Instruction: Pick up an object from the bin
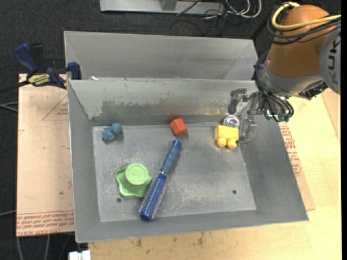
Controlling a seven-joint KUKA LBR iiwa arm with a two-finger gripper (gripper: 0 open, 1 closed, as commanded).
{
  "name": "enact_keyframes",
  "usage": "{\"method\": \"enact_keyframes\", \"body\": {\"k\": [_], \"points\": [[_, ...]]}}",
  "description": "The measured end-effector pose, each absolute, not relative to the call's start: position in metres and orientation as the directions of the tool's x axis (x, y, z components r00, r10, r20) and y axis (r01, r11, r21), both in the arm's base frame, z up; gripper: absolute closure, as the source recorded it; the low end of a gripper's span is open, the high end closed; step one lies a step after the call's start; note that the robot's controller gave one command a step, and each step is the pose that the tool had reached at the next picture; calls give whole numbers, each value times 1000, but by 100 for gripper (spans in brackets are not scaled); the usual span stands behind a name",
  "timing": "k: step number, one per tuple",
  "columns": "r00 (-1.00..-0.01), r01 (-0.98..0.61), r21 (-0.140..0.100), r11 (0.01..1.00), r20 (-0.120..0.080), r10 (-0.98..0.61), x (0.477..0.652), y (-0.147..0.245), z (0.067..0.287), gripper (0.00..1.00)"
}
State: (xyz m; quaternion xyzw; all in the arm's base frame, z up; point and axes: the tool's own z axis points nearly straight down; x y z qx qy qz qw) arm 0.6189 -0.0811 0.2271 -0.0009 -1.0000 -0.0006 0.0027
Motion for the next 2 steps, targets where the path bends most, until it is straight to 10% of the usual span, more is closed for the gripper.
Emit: {"method": "enact_keyframes", "body": {"k": [1, 2], "points": [[-996, -94, 2, 996, 5, -94, 638, -95, 115, 0], [-972, -236, -2, 972, -10, -236, 637, -129, 73, 0]]}}
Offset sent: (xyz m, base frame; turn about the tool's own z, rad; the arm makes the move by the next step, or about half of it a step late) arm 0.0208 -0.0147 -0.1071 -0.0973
